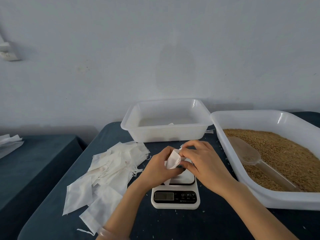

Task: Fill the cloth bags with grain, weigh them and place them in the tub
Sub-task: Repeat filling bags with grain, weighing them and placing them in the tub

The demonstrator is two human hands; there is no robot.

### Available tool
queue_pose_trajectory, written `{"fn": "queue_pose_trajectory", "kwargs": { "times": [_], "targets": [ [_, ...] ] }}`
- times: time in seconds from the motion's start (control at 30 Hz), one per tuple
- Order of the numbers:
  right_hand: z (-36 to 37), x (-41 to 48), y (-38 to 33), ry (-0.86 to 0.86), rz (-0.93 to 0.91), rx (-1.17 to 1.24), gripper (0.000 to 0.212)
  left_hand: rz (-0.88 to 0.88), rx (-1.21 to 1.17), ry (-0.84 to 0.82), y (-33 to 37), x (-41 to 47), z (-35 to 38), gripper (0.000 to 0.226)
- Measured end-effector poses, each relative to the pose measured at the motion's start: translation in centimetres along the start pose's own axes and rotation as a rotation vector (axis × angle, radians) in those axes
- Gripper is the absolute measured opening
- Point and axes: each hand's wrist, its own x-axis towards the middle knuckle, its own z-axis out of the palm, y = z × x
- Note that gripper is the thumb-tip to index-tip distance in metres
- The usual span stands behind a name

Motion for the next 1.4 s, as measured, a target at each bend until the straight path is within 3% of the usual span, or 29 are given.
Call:
{"fn": "queue_pose_trajectory", "kwargs": {
  "times": [0.17, 0.53, 0.6, 0.67, 0.73, 0.8, 0.87, 0.93, 1.0, 1.2, 1.4],
  "targets": [
    [-0.7, 0.2, -0.7, 0.131, -0.162, -0.078, 0.020, 0.046, 0.080, 0.009, -0.7, 0.0, -0.3, 0.023],
    [-0.9, 0.3, 0.1, 0.058, -0.212, -0.025, 0.016, 0.067, 0.146, 0.044, -1.3, -0.2, 0.1, 0.031],
    [-2.0, 0.6, 0.8, 0.025, -0.135, 0.050, 0.027, 0.029, 0.136, 0.067, -1.3, -0.2, 0.0, 0.032],
    [-3.6, 1.3, 2.8, 0.024, 0.071, 0.184, 0.036, -0.004, 0.132, 0.072, -1.5, -0.3, -0.2, 0.034],
    [-5.2, 1.6, 6.4, 0.007, 0.323, 0.123, 0.027, -0.032, 0.139, 0.074, -1.7, -0.5, -0.5, 0.034],
    [-6.8, 1.2, 10.4, -0.165, 0.577, -0.147, 0.018, -0.047, 0.141, 0.088, -1.8, -0.8, -0.7, 0.031],
    [-7.7, 0.4, 13.3, -0.464, 0.742, -0.371, 0.027, -0.053, 0.133, 0.106, -1.9, -0.9, -0.8, 0.023],
    [-7.8, -0.3, 14.5, -0.721, 0.824, -0.468, 0.030, -0.047, 0.135, 0.126, -2.0, -0.7, -0.7, 0.024],
    [-7.2, -1.1, 15.1, -0.821, 0.850, -0.479, 0.027, -0.034, 0.142, 0.129, -2.2, -0.4, -0.6, 0.032],
    [-6.3, -1.5, 14.9, -0.839, 0.902, -0.395, 0.041, -0.021, 0.155, 0.132, -2.4, -0.2, 0.0, 0.036],
    [-6.2, -0.8, 16.1, -0.542, 0.990, -0.095, 0.041, -0.035, 0.146, 0.149, -2.9, -0.6, -0.2, 0.034]
  ]
}}
